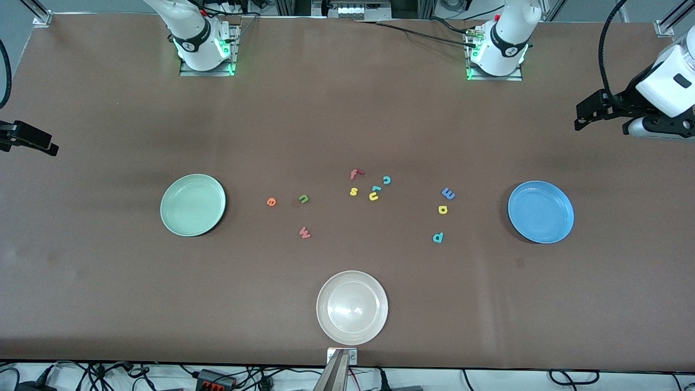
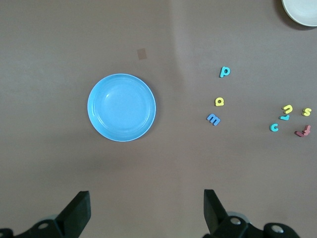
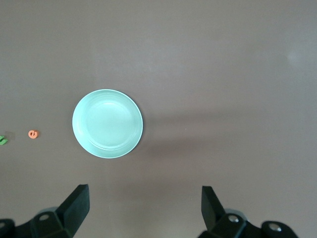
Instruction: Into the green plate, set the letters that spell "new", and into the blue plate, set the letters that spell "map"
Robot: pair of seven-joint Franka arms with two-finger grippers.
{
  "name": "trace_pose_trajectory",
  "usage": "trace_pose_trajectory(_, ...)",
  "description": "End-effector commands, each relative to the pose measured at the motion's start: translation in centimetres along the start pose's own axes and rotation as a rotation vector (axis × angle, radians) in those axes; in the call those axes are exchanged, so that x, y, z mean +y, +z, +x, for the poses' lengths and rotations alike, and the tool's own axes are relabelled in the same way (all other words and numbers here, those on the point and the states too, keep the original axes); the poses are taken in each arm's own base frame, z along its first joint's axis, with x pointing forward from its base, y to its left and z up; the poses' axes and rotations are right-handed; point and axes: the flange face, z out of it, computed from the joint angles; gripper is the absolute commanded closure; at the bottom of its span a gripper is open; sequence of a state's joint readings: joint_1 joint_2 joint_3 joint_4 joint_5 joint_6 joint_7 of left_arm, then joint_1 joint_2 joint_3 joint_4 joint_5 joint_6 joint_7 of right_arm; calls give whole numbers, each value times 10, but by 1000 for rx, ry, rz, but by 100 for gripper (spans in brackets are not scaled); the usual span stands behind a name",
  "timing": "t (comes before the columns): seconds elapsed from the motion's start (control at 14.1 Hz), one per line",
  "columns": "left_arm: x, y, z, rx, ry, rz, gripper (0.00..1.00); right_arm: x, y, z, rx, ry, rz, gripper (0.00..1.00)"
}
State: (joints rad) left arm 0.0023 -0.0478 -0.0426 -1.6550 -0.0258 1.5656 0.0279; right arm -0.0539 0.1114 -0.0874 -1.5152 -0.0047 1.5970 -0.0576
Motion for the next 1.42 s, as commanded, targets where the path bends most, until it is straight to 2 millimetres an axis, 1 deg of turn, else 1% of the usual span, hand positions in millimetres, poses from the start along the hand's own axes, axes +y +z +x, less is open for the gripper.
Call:
trace_pose_trajectory(0.0,0,-2,-5,-2,20,-20,0,-1,-2,-4,-6,-13,19,0)
trace_pose_trajectory(0.35,0,-2,-5,-5,7,-21,0,-8,2,-3,-18,-25,18,0)
trace_pose_trajectory(0.5,1,0,-7,-25,9,-21,0,-19,8,-4,-32,-47,14,0)
trace_pose_trajectory(0.64,3,6,0,-36,12,-22,0,-29,12,-4,-52,-65,14,0)
trace_pose_trajectory(0.71,3,12,5,-47,16,-23,0,-42,16,-2,-63,-88,15,0)
trace_pose_trajectory(0.78,6,13,7,-48,21,-23,0,-57,17,-1,-64,-117,12,0)
trace_pose_trajectory(0.85,9,16,9,-50,25,-23,0,-68,21,0,-70,-134,9,0)
trace_pose_trajectory(0.92,11,25,14,-64,28,-23,0,-91,36,5,-96,-168,3,0)
trace_pose_trajectory(0.99,17,39,21,-92,39,-24,0,-112,51,9,-119,-196,4,0)
trace_pose_trajectory(1.06,24,50,25,-114,52,-25,0,-127,66,13,-134,-219,7,0)
trace_pose_trajectory(1.14,31,76,35,-158,66,-28,0,-154,78,14,-149,-254,27,0)
trace_pose_trajectory(1.21,44,96,45,-184,87,-34,0,-172,91,18,-149,-275,44,0)
trace_pose_trajectory(1.28,53,120,57,-197,99,-44,0,-192,111,24,-147,-296,40,0)
trace_pose_trajectory(1.35,67,140,66,-206,118,-49,0,-215,129,26,-145,-321,36,0)
